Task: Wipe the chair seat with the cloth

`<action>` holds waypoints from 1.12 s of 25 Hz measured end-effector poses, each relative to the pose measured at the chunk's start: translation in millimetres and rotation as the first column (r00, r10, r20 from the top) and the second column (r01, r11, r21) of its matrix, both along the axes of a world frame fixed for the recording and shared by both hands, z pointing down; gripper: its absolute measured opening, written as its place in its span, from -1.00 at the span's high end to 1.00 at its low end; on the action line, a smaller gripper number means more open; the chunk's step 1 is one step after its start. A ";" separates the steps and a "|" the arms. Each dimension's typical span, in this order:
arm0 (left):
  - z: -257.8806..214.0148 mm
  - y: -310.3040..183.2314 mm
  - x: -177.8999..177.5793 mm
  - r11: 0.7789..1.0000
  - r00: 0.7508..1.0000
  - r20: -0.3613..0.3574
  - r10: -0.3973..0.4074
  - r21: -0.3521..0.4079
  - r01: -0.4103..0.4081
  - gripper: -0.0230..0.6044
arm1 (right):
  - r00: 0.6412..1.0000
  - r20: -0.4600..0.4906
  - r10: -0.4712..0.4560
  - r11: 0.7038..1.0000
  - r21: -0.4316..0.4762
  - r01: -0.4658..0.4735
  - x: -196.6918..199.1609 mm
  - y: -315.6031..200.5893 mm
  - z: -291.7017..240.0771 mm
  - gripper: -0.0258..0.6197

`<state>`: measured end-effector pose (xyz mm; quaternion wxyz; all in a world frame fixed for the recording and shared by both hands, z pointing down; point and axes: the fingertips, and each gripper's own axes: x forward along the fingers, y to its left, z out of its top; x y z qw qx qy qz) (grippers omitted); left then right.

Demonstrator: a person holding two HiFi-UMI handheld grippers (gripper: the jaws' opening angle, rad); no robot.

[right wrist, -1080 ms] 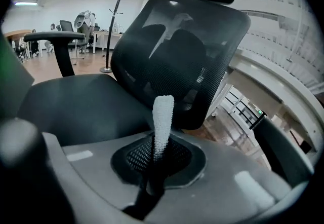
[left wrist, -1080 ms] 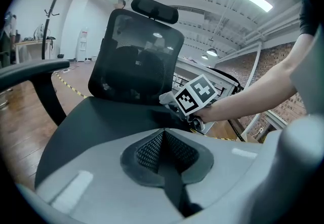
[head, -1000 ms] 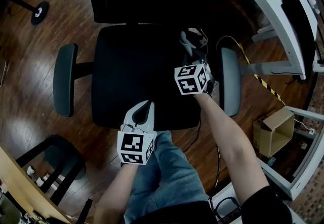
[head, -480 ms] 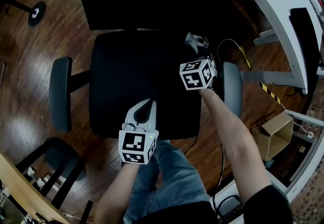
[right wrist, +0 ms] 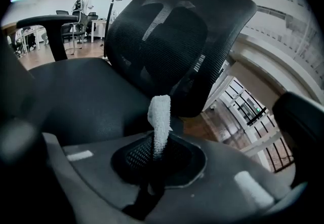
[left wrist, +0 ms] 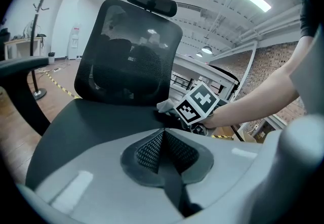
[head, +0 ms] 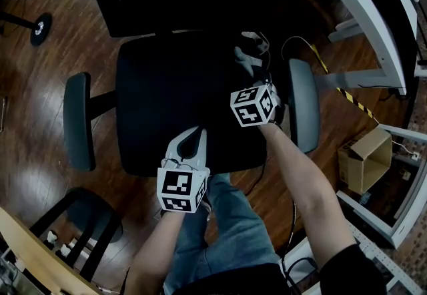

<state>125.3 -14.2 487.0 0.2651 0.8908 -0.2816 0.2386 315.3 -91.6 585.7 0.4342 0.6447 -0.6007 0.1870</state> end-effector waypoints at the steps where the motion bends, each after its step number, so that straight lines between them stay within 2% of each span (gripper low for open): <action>1: -0.4 3.8 -2.9 1.000 1.000 0.002 0.011 0.001 -0.011 0.91 | 1.000 -0.005 0.000 1.000 0.001 0.000 -3.4 7.2 -0.6 0.92; 20: -5.8 86.6 -39.6 0.981 0.981 -0.018 0.193 0.016 -0.193 0.91 | 0.998 -0.035 0.043 0.999 0.033 -0.041 -78.1 160.5 -12.2 0.92; 28: -3.2 114.1 -43.5 0.976 0.976 -0.038 0.215 0.021 -0.215 0.91 | 0.997 -0.026 0.075 0.996 0.043 -0.074 -102.6 220.2 -12.0 0.92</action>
